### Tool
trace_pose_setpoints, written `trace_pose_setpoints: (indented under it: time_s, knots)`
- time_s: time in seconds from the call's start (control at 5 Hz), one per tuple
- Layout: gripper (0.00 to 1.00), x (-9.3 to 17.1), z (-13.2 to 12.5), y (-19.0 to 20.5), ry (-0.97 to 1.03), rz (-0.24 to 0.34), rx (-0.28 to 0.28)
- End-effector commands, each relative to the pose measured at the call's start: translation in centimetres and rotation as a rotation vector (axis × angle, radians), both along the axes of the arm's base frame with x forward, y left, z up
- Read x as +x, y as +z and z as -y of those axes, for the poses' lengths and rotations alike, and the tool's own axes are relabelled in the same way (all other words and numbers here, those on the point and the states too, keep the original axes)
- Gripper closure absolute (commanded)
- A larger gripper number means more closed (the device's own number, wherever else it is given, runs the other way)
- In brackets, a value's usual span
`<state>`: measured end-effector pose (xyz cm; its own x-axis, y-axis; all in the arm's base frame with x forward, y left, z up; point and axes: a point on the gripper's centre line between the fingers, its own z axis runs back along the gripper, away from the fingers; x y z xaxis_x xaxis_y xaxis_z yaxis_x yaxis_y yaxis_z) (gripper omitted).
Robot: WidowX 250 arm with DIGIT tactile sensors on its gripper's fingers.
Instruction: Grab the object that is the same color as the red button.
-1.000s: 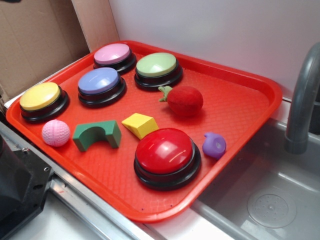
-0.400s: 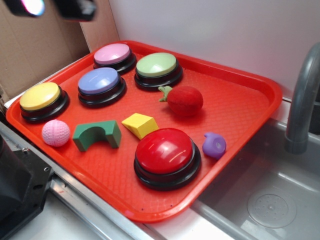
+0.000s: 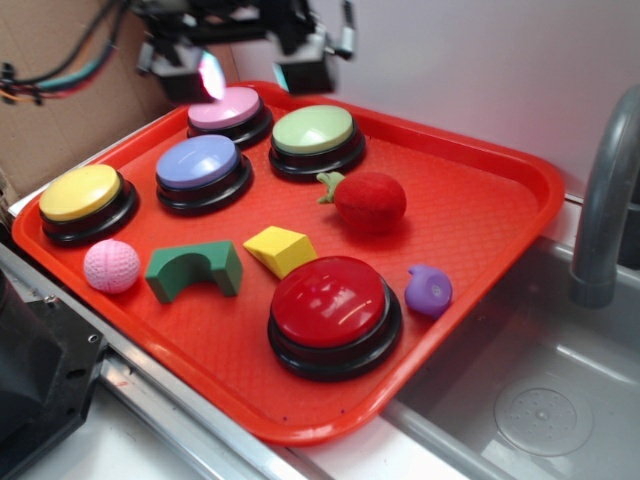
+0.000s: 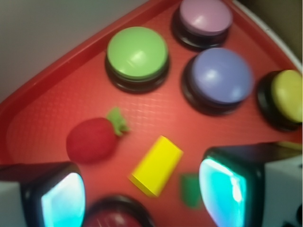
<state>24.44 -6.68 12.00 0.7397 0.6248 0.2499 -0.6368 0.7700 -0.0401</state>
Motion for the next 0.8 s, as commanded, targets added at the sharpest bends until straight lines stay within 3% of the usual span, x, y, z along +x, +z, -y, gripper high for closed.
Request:
trace_pose_setpoints:
  time_s: [0.0,0.6]
  knots:
    - [0.0,4.6,1.6,-5.5,0.019,-0.119,-0.144]
    - [0.0,5.6,1.4,-7.6,0.074,-0.03,-0.097]
